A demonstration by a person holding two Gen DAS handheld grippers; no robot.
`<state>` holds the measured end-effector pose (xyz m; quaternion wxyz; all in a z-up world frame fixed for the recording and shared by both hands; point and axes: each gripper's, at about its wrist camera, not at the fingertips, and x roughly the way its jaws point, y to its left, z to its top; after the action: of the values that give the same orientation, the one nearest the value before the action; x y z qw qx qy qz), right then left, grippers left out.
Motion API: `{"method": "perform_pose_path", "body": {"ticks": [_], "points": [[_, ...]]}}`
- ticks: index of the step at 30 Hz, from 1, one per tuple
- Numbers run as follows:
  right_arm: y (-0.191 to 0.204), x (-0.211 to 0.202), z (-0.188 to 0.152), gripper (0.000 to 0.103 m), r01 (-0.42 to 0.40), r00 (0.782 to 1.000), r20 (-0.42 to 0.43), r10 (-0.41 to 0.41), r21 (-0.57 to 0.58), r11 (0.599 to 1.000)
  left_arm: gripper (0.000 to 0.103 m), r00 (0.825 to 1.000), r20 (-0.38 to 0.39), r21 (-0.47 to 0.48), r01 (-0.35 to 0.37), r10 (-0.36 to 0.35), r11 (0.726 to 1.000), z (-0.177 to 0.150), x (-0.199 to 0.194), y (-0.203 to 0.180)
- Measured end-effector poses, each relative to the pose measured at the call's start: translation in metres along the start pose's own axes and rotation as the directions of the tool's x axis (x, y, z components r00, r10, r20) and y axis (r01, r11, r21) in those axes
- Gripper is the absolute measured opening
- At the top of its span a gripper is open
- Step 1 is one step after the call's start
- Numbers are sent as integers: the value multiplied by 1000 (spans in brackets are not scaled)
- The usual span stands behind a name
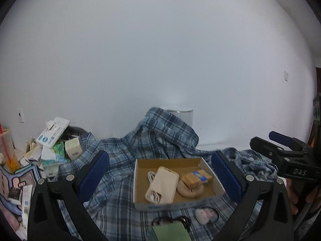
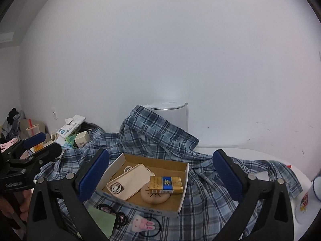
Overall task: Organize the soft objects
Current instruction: 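Withdraw both tools and move the right tool to the pink bunny keychain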
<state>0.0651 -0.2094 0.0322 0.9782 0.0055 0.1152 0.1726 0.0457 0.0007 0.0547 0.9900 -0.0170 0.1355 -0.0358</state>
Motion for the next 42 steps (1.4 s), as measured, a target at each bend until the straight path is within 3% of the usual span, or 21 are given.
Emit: {"method": "perform_pose_path", "body": {"ticks": [5,17,35,42], "points": [[-6,-3,-28,103,6,1000,20,-6,24,1000,103,998,-49,13,37,-36,999,-26,-2,-7],[-16,25,-65,103,25,998,-61,-24,14,1000,103,1000,13,66,-4,3,998,-65,1,-11],[-5,34,-77,103,-5,995,-102,1,-39,999,103,999,-33,21,-33,34,999,-69,10,-1],[3,55,-87,102,-76,971,-234,58,-67,995,103,996,-82,0,-43,43,999,-71,21,4]]}}
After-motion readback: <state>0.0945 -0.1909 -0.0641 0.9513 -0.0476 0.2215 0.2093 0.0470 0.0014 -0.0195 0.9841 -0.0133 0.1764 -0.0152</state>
